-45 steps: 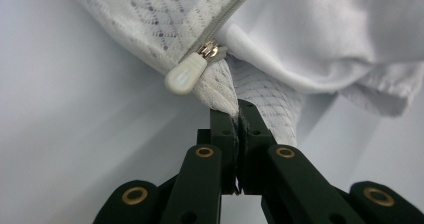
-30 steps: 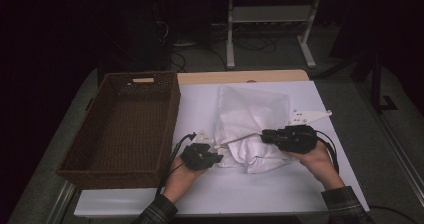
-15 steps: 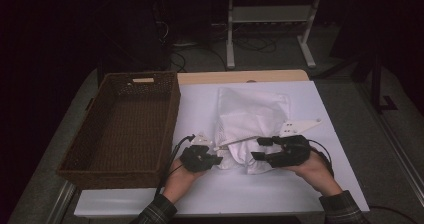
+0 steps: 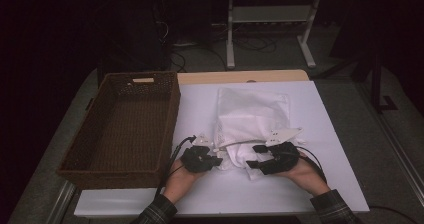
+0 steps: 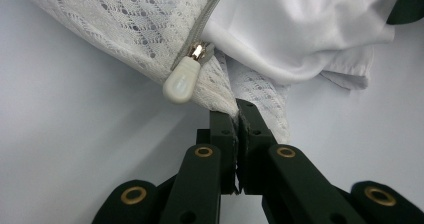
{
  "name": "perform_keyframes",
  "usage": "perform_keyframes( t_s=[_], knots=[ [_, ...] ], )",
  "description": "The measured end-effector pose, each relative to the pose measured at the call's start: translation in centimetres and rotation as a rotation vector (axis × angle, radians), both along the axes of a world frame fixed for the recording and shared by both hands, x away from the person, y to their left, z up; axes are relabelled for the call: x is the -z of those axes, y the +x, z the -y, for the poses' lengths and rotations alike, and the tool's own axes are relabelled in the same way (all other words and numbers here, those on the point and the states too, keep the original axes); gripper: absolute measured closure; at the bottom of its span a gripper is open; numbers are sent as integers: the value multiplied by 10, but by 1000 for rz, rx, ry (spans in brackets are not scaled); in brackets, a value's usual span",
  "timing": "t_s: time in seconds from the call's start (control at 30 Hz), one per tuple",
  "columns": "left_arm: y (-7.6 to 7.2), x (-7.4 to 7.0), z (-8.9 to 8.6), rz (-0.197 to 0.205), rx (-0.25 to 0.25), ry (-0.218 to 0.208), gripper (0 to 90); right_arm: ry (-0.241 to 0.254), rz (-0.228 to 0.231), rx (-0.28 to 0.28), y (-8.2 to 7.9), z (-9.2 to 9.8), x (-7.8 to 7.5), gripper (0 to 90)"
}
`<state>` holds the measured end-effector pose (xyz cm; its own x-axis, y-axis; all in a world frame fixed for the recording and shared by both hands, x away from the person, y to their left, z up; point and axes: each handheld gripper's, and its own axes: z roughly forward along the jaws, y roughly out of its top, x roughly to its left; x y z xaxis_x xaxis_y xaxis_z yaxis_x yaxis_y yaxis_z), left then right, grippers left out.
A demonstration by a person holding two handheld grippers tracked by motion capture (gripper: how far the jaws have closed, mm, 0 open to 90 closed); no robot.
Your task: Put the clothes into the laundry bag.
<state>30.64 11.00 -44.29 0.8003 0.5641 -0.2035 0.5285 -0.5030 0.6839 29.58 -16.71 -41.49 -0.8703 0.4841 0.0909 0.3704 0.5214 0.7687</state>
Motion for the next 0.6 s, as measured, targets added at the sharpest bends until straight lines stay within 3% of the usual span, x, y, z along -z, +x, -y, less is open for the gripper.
perform_keyframes(
  t_s=[0.13, 0.2, 0.27, 0.3, 0.43, 0.47, 0.6],
  knots=[
    [0, 1, 0, -4, -1, 4, 872, -66, 19, 11, -1, -4, 8, 495],
    [0, 2, 1, -6, 0, 8, 872, -76, 23, 14, -2, -5, 9, 536],
    [0, 2, 1, -7, 2, 11, 872, -103, 44, 35, 0, -5, 11, 690],
    [0, 3, 1, -8, 3, 12, 872, -108, 47, 42, 0, -5, 12, 724],
    [1, 4, 1, -12, 5, 19, 872, -112, 50, 43, 0, -5, 13, 739],
    [1, 4, 1, -15, 6, 21, 872, -134, 58, 46, 1, -6, 15, 845],
    [1, 4, 2, -17, 4, 23, 874, -126, 59, 51, 2, -6, 15, 862]
  ],
)
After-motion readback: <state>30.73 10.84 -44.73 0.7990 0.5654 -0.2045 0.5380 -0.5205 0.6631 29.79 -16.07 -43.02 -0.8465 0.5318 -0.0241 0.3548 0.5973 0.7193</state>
